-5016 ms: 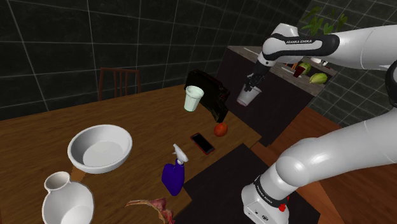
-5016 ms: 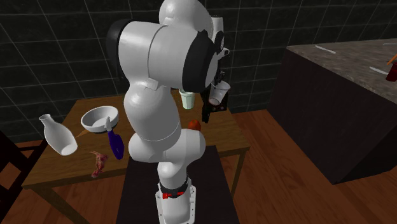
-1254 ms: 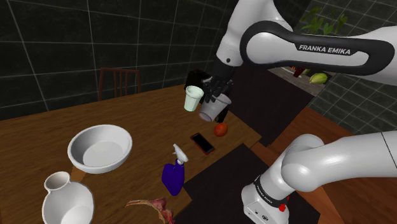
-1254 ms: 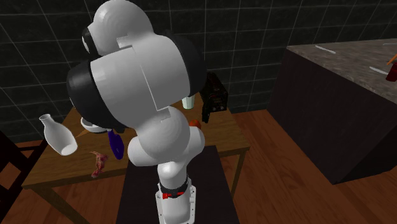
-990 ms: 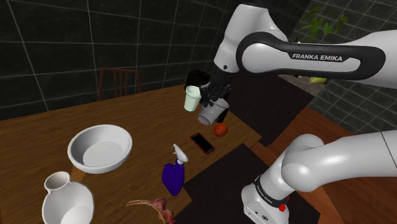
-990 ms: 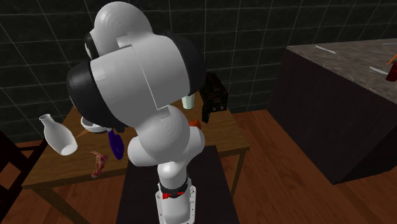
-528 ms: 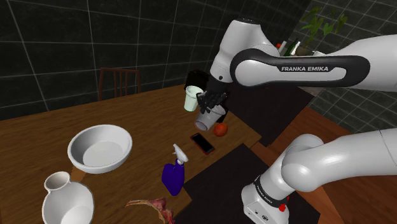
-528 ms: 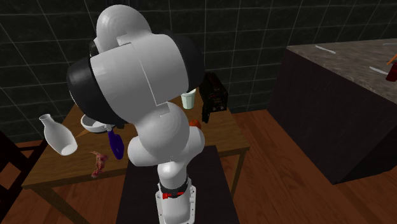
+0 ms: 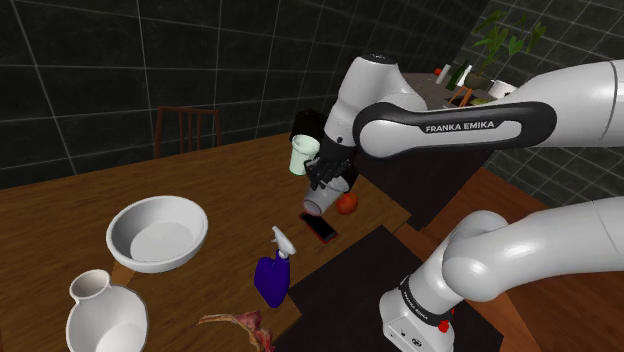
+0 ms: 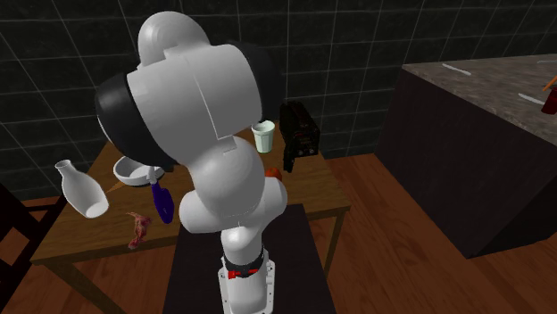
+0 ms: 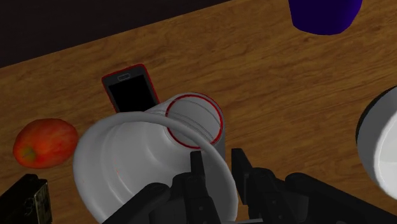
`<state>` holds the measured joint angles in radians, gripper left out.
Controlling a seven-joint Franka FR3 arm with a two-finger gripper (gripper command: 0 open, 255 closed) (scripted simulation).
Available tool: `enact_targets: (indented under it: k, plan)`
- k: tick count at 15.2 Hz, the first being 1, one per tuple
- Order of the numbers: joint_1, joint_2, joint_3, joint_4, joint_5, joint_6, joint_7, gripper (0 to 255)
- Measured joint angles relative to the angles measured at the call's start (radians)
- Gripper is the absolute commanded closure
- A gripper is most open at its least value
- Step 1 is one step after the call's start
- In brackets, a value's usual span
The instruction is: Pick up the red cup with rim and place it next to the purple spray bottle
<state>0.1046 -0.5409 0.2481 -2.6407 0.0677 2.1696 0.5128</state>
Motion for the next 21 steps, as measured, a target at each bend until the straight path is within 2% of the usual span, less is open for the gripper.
enact_targets:
  k: [10,21]
  plan:
    - [-0.005,0.081,0.023,-0.085,-0.003,0.165,0.018,255]
    - [-0.029,0.224,0.054,-0.145,-0.033,0.366,0.053,255]
